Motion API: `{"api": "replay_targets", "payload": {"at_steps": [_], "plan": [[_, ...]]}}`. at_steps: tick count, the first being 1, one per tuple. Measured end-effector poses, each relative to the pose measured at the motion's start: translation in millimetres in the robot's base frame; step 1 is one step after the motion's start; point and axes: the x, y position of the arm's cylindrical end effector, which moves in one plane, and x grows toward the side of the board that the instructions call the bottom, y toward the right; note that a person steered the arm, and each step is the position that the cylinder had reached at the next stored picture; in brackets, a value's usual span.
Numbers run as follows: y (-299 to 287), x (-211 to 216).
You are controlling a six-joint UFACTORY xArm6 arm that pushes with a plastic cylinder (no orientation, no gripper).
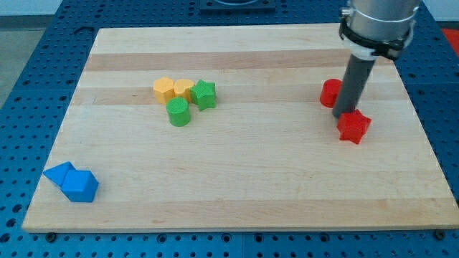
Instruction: Move the red star towards the bottom right corner
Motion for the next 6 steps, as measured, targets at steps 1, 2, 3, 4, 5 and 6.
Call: {"api": "replay_targets", "payload": {"at_steps": [1,2,3,4,5,6], "plan": [[2.6,25.4],[8.2,45.7],[12.3,68.2],[12.4,89.8],[20.8,102.4],[23.2,99.9]]}}
